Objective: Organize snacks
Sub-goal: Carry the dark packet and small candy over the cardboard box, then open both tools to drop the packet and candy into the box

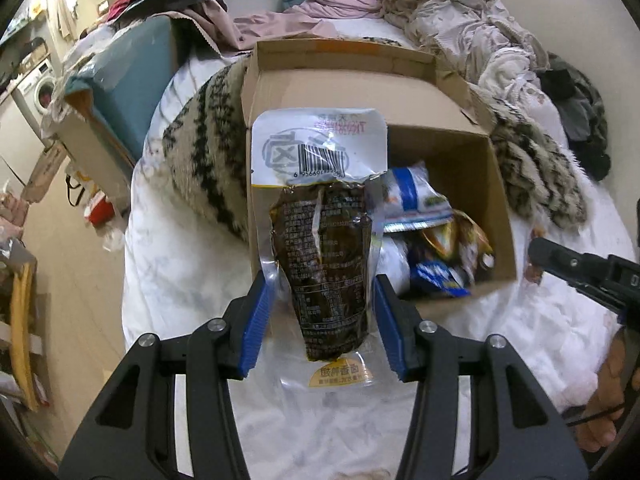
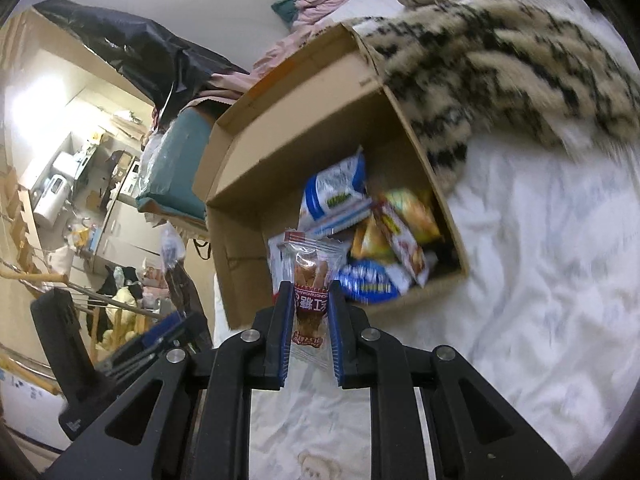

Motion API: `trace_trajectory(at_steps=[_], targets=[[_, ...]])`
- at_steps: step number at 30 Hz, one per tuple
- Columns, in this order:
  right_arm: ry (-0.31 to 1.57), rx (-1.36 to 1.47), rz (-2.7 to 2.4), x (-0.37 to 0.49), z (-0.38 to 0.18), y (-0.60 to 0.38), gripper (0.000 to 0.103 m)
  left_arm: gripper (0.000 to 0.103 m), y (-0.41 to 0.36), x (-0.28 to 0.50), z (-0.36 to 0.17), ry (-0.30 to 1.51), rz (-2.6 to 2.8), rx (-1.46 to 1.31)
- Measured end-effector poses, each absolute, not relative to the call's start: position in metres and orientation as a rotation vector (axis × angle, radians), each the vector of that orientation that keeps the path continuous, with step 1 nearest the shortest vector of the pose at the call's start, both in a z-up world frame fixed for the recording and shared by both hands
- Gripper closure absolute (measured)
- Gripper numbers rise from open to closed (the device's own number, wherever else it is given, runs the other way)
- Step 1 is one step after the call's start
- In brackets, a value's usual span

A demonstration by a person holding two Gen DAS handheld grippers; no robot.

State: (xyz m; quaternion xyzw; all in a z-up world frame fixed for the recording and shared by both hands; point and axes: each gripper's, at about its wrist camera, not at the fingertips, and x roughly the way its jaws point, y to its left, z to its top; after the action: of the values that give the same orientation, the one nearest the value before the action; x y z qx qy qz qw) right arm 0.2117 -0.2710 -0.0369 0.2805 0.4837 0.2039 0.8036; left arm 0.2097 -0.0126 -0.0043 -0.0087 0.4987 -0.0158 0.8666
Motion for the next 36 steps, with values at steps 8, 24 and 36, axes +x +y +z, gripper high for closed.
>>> trace_trajectory(at_steps=[8,24,36], targets=[[1.045,0.584,0.423,0.245,-0.052,-0.264,0.086,0.057,-0.019,0.257,-0.028,1.037,0.001,0.018],[1.114,0.529,0.342,0.265,-0.089,-0.252,0.082,0.056,-0.036,0.291,-0.073,1.06,0.032,0.085],[1.154,0.57,0.315,0.27,-0.088,-0.254,0.066,0.045,-0.032,0.286,-0.073,1.071,0.047,0.06]])
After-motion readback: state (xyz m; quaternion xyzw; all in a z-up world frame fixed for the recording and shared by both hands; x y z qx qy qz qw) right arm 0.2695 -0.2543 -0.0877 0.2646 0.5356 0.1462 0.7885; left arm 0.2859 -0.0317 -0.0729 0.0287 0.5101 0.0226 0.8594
